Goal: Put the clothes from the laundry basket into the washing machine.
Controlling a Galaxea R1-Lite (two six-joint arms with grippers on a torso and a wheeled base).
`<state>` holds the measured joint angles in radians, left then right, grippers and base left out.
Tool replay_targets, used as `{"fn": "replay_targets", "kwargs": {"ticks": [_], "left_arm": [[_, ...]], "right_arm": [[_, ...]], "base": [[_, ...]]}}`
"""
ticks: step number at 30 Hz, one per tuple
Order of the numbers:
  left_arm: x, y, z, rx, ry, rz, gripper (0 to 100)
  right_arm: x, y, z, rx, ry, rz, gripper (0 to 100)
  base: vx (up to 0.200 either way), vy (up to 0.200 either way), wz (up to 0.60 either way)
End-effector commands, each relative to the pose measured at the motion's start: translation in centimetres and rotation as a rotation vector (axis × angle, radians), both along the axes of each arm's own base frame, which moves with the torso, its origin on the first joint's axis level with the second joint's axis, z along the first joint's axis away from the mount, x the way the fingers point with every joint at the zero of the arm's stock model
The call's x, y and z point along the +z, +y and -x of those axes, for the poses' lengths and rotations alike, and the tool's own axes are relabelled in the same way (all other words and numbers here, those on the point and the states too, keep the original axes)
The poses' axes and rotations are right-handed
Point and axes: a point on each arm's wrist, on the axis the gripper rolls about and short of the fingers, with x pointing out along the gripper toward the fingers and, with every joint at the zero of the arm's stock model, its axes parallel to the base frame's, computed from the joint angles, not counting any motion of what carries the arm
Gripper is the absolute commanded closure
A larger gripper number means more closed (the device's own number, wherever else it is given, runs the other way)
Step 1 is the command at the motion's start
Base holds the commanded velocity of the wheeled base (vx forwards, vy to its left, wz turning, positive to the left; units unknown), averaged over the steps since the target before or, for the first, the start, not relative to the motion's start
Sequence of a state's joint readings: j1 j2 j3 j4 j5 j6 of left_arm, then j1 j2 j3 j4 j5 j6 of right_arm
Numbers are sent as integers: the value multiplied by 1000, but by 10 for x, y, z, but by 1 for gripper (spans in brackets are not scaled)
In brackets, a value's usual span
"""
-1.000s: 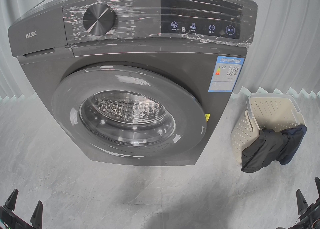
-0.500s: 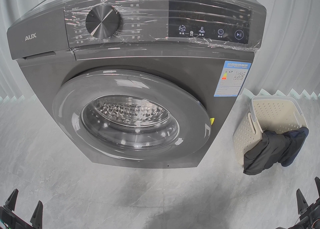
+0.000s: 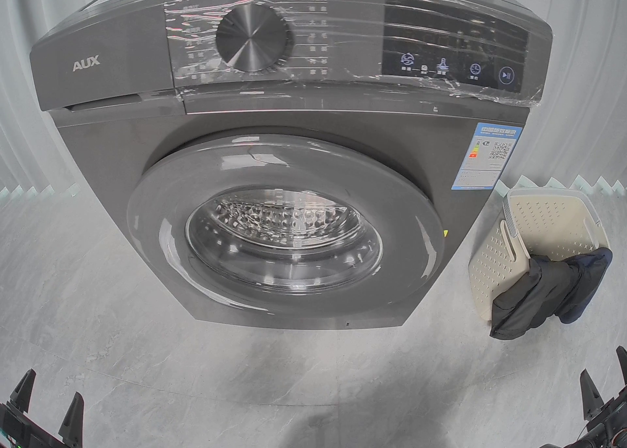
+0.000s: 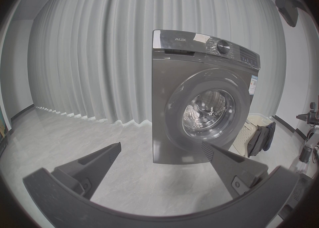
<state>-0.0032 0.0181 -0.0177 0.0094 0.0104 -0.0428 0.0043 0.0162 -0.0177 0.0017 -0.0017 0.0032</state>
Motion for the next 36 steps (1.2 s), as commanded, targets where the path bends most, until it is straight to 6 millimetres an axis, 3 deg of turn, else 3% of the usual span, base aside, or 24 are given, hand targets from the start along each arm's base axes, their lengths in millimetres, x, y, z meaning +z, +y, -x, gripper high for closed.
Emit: {"fn": "replay_targets", "kwargs": {"ticks": [1,21,30,36], "left_arm": [[-4,0,0,0,-4,0,0],[-4,0,0,0,-4,-1,0],[-4,0,0,0,-4,-1,0],[-4,0,0,0,-4,-1,0]], "right_arm": [[-5,0,0,1,0,0,0],[-5,0,0,-3,1,2,0],[-5,0,0,-3,1,3,0],[-5,0,0,-3,1,-6,0]], "base": [[0,0,0],[0,0,0],[200,0,0],[0,0,0]]}}
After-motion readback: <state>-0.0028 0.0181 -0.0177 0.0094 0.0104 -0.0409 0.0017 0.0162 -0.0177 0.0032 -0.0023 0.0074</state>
